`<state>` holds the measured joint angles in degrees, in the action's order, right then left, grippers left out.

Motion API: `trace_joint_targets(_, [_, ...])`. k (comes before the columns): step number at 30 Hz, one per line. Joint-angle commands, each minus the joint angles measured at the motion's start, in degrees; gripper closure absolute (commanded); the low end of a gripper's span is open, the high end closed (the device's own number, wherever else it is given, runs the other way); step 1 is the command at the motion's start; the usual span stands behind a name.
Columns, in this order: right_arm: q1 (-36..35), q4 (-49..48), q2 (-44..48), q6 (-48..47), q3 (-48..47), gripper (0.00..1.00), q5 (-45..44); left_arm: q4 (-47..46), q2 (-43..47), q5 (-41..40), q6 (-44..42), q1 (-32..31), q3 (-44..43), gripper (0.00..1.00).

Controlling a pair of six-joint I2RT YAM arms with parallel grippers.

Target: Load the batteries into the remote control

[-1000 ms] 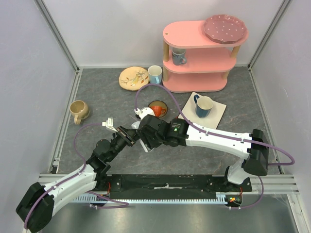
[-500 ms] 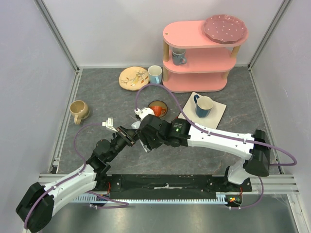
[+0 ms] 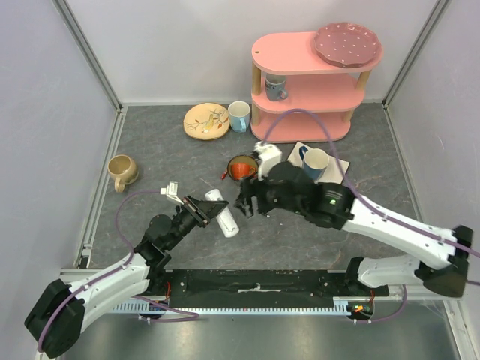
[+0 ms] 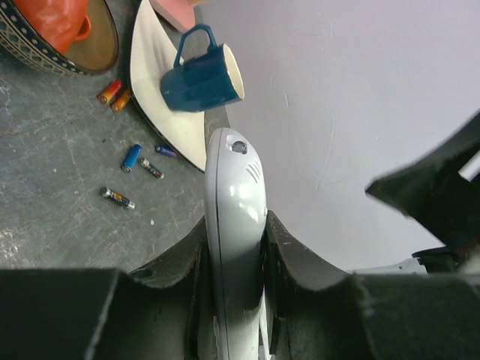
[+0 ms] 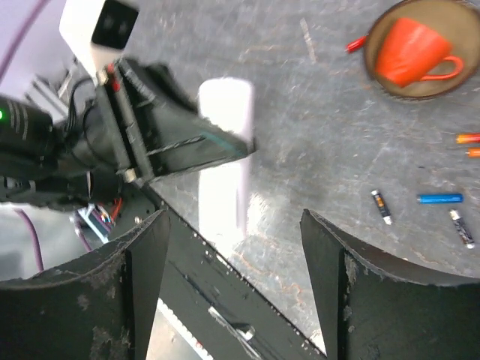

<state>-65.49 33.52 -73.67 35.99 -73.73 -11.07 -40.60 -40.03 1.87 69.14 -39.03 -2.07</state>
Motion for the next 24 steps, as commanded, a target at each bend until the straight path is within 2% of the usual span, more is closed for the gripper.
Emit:
trace_joint_targets(1, [6.51,-14.32,7.74,3.47,12.43,0.22,9.21,-5.10,-1.19,4.63,1.60,-0.09,1.10,0.98])
trace_joint_targets(8, [11.79,-28.75,13.72,4.44,25.21,0.17,23.36,-10.90,-4.61,10.69,4.94,-0.09,0.75,0.98])
trace_joint_targets(13, [13.19,-36.14,16.79,5.23,32.50,0.15,27.76,-16.69,-7.51,13.85,6.97,0.00,0.31,0.98])
trace_joint_targets(24, [14.34,-51.26,16.81,11.65,42.35,0.13,37.16,-18.73,-10.16,15.71,7.58,0.00,-1.98,0.98])
